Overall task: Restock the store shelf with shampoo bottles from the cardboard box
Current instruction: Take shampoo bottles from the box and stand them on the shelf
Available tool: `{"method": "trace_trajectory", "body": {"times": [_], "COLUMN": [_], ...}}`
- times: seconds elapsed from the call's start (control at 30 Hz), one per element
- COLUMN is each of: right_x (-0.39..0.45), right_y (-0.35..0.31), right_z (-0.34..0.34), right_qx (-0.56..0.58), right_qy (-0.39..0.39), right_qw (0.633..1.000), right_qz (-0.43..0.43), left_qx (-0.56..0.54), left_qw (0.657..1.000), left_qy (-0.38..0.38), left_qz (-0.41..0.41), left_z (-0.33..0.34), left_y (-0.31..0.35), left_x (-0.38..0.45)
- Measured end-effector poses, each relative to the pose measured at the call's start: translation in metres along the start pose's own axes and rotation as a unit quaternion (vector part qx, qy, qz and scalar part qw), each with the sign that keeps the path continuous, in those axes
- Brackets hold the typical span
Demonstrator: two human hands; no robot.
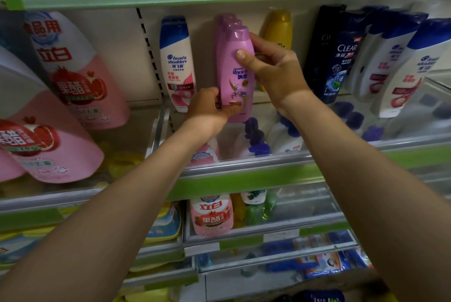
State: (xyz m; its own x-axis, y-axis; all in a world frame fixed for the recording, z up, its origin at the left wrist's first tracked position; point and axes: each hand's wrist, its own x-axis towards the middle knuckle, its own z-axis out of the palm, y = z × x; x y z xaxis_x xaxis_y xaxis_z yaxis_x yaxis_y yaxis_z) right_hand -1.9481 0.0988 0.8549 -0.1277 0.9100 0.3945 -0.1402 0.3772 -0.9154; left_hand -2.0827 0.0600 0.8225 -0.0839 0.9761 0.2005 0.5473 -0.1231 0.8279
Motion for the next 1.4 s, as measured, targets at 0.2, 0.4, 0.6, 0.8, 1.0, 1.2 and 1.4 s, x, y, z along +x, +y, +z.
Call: {"method": "trace_trajectory", "body": {"times": [0.2, 0.4, 0.6, 0.8, 1.0, 1.2, 1.4], "right_x": [0.000, -0.002, -0.021, -0.072, -0.117, -0.167, -0.230], "right_y": [-0.001, -0.011, -0.011, -0.009, -0.022, -0.033, -0.011], "right_z": [-0.001, -0.002, -0.012, -0.024, -0.042, -0.078, -0.130], "right_qx": [-0.007, -0.063, -0.070, -0.060, -0.034, -0.012, -0.009], "right_qy": [-0.001, -0.010, 0.011, 0.054, 0.043, -0.022, -0.065], "right_qw": [1.000, 0.998, 0.997, 0.996, 0.997, 0.997, 0.992], "right_qz": [0.010, 0.000, 0.027, 0.049, 0.050, 0.068, 0.111], "left_qx": [-0.026, -0.128, -0.043, -0.021, -0.101, -0.121, -0.102], "left_qw": [1.000, 0.991, 0.999, 0.997, 0.988, 0.984, 0.984], "left_qy": [-0.002, -0.018, 0.009, 0.065, 0.111, 0.128, 0.127], "left_qz": [-0.005, -0.047, -0.030, -0.031, 0.042, 0.011, -0.065], "left_z": [0.000, -0.004, -0.006, -0.016, 0.016, 0.069, 0.132], "left_y": [0.001, 0.004, -0.005, 0.007, 0.046, 0.068, 0.056], "left_x": [0.000, -0.006, -0.026, -0.058, -0.124, -0.186, -0.248]}}
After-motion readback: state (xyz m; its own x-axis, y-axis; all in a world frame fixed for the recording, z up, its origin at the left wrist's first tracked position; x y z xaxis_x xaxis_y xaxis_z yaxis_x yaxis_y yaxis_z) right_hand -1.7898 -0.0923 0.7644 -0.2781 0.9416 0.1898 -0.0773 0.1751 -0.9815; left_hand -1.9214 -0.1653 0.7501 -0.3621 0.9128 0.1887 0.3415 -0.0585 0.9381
